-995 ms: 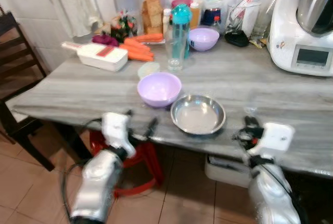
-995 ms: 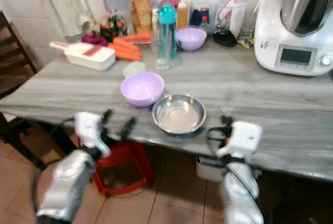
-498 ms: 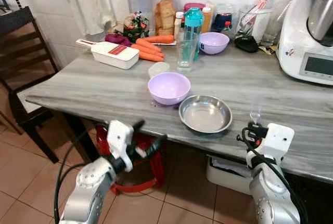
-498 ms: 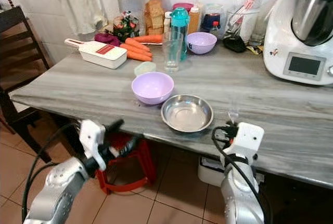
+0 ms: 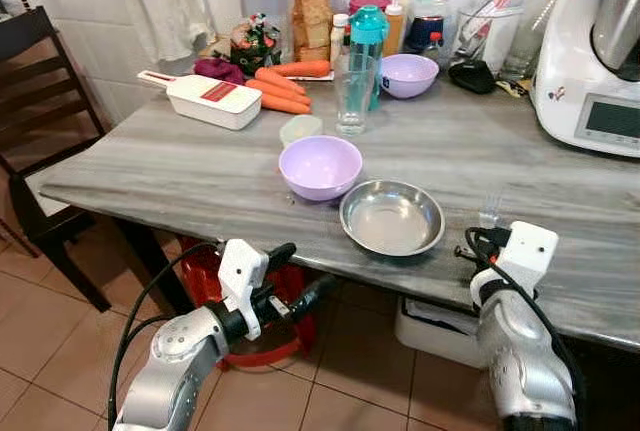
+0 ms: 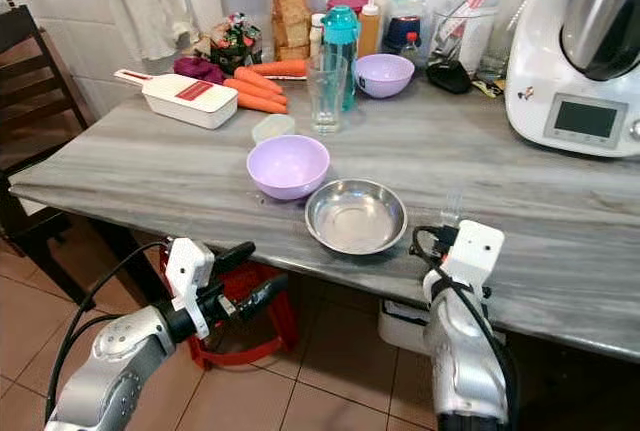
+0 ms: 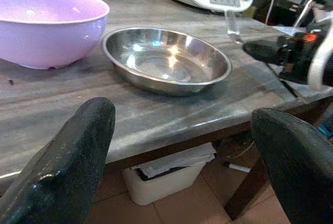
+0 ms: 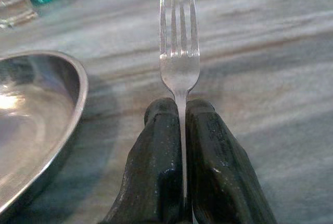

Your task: Setting the table

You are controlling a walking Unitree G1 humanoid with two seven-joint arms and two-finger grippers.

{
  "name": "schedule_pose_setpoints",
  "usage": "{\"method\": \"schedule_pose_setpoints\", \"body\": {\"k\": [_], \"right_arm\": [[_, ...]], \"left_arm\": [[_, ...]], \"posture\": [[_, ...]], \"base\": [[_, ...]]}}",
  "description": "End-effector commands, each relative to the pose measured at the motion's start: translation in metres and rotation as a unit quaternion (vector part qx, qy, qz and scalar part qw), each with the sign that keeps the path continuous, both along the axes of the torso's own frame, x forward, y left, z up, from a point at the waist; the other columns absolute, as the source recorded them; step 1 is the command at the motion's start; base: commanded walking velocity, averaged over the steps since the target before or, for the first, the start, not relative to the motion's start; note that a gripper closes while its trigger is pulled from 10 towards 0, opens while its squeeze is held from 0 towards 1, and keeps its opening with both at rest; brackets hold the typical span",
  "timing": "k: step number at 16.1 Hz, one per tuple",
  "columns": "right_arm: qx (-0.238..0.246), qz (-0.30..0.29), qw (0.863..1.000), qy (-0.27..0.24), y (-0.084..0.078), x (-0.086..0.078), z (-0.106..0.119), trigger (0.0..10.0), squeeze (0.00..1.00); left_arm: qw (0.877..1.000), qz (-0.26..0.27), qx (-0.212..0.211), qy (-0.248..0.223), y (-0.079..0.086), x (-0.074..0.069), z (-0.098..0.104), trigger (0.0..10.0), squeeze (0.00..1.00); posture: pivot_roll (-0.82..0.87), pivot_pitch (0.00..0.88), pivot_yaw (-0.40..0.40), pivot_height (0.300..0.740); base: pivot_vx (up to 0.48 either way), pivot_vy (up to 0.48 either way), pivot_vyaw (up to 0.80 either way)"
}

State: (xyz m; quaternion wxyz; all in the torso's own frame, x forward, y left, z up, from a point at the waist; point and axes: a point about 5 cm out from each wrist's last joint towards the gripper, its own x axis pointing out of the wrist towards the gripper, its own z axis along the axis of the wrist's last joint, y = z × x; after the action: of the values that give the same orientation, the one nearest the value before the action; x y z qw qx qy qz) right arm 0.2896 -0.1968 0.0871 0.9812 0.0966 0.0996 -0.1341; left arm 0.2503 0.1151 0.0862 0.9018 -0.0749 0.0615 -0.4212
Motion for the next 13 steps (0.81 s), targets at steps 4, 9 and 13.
{"method": "schedule_pose_setpoints", "body": {"k": [4, 9, 13], "right_arm": [[0.022, 0.009, 1.000, 0.010, 0.005, 0.017, 0.005, 10.0, 0.00], [0.033, 0.008, 0.999, 0.039, 0.010, 0.028, -0.002, 10.0, 0.00], [0.041, -0.004, 0.998, 0.045, 0.005, 0.030, -0.008, 10.0, 0.00]], "left_arm": [[0.998, -0.056, 0.000, 0.002, -0.005, -0.006, 0.006, 10.0, 0.00], [0.997, -0.074, 0.014, -0.004, -0.005, -0.009, 0.009, 10.0, 0.00], [0.997, -0.079, 0.015, -0.004, -0.005, -0.010, 0.011, 10.0, 0.00]], "posture": [[-0.01, 0.000, 0.025, 0.740], [-0.01, 0.000, 0.025, 0.740], [0.00, 0.000, 0.029, 0.740]], "base": [[0.000, 0.000, 0.00], [0.000, 0.000, 0.00], [0.000, 0.000, 0.00]]}}
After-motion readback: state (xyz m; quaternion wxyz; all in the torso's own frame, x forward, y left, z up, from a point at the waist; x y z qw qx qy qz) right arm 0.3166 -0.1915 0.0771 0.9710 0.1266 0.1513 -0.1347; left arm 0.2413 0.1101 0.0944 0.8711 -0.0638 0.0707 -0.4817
